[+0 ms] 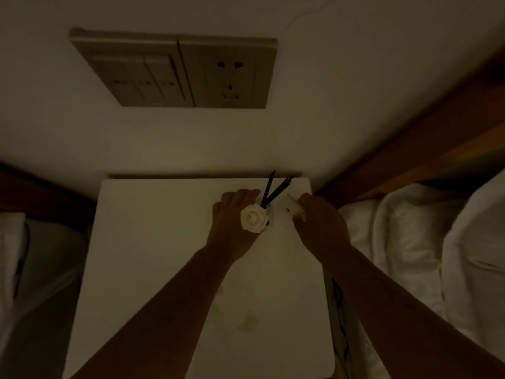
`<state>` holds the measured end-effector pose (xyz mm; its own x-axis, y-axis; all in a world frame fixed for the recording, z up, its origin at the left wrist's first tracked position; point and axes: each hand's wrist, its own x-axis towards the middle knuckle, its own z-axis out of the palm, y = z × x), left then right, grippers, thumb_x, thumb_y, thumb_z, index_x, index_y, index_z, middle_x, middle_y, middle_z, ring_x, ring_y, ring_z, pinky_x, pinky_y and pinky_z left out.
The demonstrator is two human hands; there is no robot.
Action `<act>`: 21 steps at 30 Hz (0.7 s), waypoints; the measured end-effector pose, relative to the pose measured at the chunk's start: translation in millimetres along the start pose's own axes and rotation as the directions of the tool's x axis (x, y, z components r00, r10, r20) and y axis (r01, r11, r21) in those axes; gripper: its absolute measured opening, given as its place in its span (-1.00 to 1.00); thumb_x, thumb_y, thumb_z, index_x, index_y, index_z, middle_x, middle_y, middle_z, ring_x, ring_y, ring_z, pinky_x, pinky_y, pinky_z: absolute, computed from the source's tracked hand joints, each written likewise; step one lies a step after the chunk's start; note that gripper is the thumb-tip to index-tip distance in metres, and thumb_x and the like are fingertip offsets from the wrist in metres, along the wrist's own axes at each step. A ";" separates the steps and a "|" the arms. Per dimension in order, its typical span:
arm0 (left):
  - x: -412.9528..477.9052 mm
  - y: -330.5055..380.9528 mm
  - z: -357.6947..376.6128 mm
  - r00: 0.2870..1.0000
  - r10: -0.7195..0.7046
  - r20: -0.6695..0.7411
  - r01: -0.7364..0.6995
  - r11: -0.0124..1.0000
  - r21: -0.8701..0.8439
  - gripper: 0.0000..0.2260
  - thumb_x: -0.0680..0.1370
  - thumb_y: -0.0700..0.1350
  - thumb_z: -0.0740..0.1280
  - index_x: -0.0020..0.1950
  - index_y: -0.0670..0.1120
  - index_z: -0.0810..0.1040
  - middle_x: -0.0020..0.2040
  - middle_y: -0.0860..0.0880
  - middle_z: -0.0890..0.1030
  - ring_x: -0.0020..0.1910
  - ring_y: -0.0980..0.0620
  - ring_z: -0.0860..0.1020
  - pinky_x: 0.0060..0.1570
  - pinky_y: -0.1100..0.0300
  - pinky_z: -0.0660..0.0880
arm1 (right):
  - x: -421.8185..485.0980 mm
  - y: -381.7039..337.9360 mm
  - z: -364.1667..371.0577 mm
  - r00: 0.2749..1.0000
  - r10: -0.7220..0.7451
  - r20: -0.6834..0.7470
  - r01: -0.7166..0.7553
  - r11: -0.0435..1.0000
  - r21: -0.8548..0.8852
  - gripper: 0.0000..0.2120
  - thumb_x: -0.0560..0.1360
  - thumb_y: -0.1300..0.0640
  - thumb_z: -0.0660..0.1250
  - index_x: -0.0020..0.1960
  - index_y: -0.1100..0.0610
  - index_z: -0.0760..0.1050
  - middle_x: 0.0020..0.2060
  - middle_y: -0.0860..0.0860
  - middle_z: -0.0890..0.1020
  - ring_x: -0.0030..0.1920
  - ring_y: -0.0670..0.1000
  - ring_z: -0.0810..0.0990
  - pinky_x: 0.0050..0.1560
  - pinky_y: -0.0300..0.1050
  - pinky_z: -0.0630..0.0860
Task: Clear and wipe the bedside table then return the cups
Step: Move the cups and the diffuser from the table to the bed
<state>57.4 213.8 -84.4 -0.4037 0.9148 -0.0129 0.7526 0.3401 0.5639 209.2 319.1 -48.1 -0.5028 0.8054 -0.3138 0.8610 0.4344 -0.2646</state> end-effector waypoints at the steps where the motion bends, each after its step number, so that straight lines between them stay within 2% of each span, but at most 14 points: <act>1: -0.2 -0.9 2.2 1.000 0.020 -0.014 -0.020 0.999 0.034 -0.47 0.39 0.08 0.45 0.30 -0.05 0.45 0.23 -0.03 0.50 0.20 -0.10 0.43 0.10 -0.02 0.39 | 1.9 -1.5 0.4 1.000 -0.005 0.006 0.005 1.000 -0.020 -0.75 0.56 0.08 0.24 0.21 0.13 0.41 0.08 0.10 0.52 0.11 0.14 0.52 -0.01 -0.01 0.46; 4: -1.2 -4.3 1.8 1.000 0.020 -0.016 -0.020 0.999 0.043 -0.51 0.35 0.04 0.49 0.23 -0.07 0.48 0.15 -0.05 0.53 0.12 -0.12 0.47 0.04 -0.01 0.38 | 4.1 -7.4 -0.8 0.999 -0.039 0.035 0.041 0.996 -0.081 -0.64 0.59 0.06 0.21 0.36 0.10 0.34 0.19 0.10 0.51 0.20 0.14 0.50 0.10 0.01 0.45; 8: -22.2 -13.8 -19.3 0.978 -0.201 -0.056 0.195 0.976 -0.098 -0.50 0.34 0.09 0.48 0.21 -0.05 0.49 0.07 -0.05 0.53 0.08 -0.08 0.47 0.04 0.02 0.36 | 2.4 -31.6 -3.4 0.986 -0.100 0.136 0.114 0.988 -0.102 -0.51 0.61 0.00 0.16 0.51 0.08 0.19 0.38 0.05 0.41 0.39 0.08 0.37 0.36 -0.04 0.29; 10: -43.7 -29.9 -37.9 0.935 -0.350 -0.064 0.333 0.924 -0.187 -0.49 0.35 0.12 0.48 0.21 -0.06 0.49 0.04 -0.06 0.54 0.04 -0.04 0.50 0.07 0.04 0.43 | -0.9 -58.0 -2.8 0.970 -0.167 0.179 0.188 0.976 -0.109 -0.49 0.62 -0.02 0.15 0.52 0.06 0.16 0.43 0.03 0.36 0.42 0.07 0.33 0.40 -0.06 0.24; 12: -69.3 -54.3 -61.8 0.876 -0.482 0.006 0.464 0.841 -0.278 -0.49 0.36 0.12 0.48 0.22 -0.05 0.49 0.07 -0.03 0.55 0.08 -0.01 0.53 0.15 0.00 0.49 | -6.8 -95.3 -1.2 0.945 -0.253 0.207 0.279 0.954 -0.111 -0.50 0.61 -0.02 0.17 0.51 0.04 0.20 0.40 0.03 0.39 0.38 0.08 0.37 0.37 -0.05 0.28; 14: -98.8 -82.0 -85.4 0.841 -0.539 0.053 0.503 0.741 -0.445 -0.53 0.38 0.04 0.49 0.24 -0.06 0.50 0.12 -0.02 0.58 0.13 0.02 0.54 0.20 -0.01 0.49 | -14.9 -140.4 1.9 0.911 -0.345 0.226 0.374 0.921 -0.105 -0.53 0.59 0.00 0.20 0.47 0.05 0.25 0.35 0.03 0.44 0.32 0.09 0.43 0.32 -0.04 0.34; 16: -130.6 -106.3 -107.0 0.776 -0.629 0.043 0.535 0.621 -0.573 -0.55 0.39 -0.01 0.50 0.22 -0.08 0.49 0.13 0.05 0.58 0.08 0.15 0.55 0.10 0.18 0.52 | -24.5 -186.0 7.3 0.861 -0.439 0.255 0.476 0.873 -0.104 -0.57 0.59 0.01 0.22 0.42 0.04 0.30 0.29 0.03 0.48 0.25 0.08 0.47 0.24 -0.04 0.40; 18: -166.8 -130.8 -132.6 0.636 -0.771 -0.017 0.599 0.509 -0.618 -0.49 0.35 0.01 0.54 0.23 -0.01 0.46 0.05 0.20 0.53 -0.05 0.34 0.50 -0.14 0.51 0.41 | -34.8 -236.7 18.9 0.790 -0.532 0.304 0.581 0.808 -0.094 -0.61 0.58 0.02 0.22 0.39 0.04 0.32 0.22 0.03 0.51 0.21 0.08 0.50 0.18 -0.04 0.44; 19: -183.2 -143.3 -143.3 0.591 -0.803 -0.076 0.595 0.497 -0.631 -0.52 0.34 -0.02 0.56 0.19 0.03 0.47 -0.02 0.25 0.52 -0.10 0.39 0.48 -0.23 0.57 0.37 | -40.1 -261.1 25.9 0.756 -0.567 0.326 0.620 0.780 -0.082 -0.60 0.58 0.03 0.22 0.40 0.04 0.32 0.22 0.03 0.51 0.21 0.08 0.50 0.18 -0.04 0.45; 21: -212.8 -167.4 -159.1 0.542 -0.822 -0.176 0.581 0.518 -0.627 -0.62 0.34 -0.18 0.56 0.04 0.08 0.49 -0.15 0.30 0.48 -0.14 0.31 0.54 -0.27 0.63 0.34 | -50.3 -303.1 39.7 0.707 -0.603 0.369 0.665 0.745 -0.058 -0.59 0.60 0.05 0.21 0.43 0.04 0.31 0.25 0.04 0.50 0.25 0.08 0.48 0.21 -0.04 0.43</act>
<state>-65.5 -72.5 -44.7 -0.9289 0.1781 -0.3247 -0.1711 0.5713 0.8027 -29.5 130.9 11.6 -0.9032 0.1589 -0.3987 0.3112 0.8822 -0.3533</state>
